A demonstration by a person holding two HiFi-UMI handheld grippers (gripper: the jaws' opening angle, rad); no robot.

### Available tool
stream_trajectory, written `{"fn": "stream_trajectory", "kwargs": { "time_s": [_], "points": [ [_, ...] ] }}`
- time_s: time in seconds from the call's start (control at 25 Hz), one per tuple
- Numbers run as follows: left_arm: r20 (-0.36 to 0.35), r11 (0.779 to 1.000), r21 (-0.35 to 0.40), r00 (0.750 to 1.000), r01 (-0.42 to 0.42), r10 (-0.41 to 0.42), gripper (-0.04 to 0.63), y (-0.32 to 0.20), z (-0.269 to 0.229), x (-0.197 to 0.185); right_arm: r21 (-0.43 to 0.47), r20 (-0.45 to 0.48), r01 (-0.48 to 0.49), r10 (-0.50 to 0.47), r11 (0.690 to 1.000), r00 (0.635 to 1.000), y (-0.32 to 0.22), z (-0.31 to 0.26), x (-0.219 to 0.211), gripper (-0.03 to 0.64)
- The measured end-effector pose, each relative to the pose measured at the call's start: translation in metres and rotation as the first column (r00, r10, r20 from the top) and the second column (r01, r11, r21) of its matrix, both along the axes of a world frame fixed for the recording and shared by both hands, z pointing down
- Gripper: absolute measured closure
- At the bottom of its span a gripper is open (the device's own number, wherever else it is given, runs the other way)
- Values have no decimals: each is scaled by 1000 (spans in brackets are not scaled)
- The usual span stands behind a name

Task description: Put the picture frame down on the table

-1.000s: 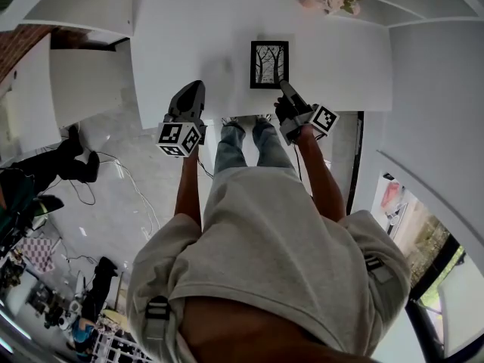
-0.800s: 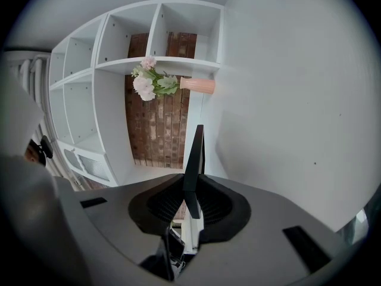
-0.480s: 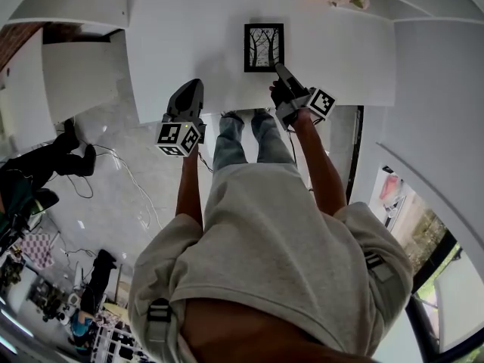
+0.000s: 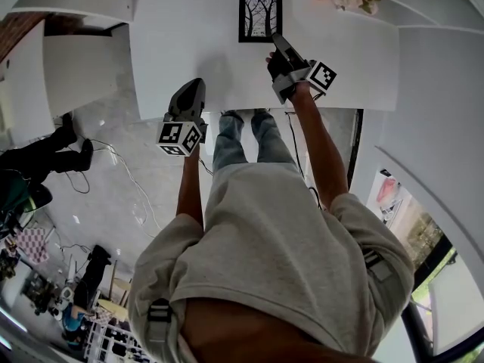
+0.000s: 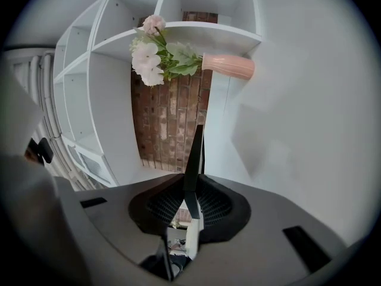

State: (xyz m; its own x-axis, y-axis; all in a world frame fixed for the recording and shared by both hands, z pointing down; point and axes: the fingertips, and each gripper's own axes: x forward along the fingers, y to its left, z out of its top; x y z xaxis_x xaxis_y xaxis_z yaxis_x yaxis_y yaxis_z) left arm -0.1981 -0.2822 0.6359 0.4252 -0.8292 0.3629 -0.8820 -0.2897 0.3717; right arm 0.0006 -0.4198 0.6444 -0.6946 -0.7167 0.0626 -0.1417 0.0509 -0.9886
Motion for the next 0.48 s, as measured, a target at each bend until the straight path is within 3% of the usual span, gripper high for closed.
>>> {"fn": "stream_trajectory", "kwargs": {
  "time_s": [0.12, 0.28, 0.48],
  "points": [
    [-5, 1000, -5, 1000, 9, -9, 578, 1, 5, -13, 15, -2, 5, -5, 1000, 1000, -16, 0, -17, 529],
    [1, 1000, 0, 1000, 15, -15, 578, 8, -4, -2, 13, 3, 3, -3, 1000, 1000, -22, -4, -9, 529],
    [0, 1000, 0, 1000, 19, -19, 578, 10, -8, -3, -38, -9, -7, 6, 999, 1000, -24, 12, -14, 529]
  ]
}}
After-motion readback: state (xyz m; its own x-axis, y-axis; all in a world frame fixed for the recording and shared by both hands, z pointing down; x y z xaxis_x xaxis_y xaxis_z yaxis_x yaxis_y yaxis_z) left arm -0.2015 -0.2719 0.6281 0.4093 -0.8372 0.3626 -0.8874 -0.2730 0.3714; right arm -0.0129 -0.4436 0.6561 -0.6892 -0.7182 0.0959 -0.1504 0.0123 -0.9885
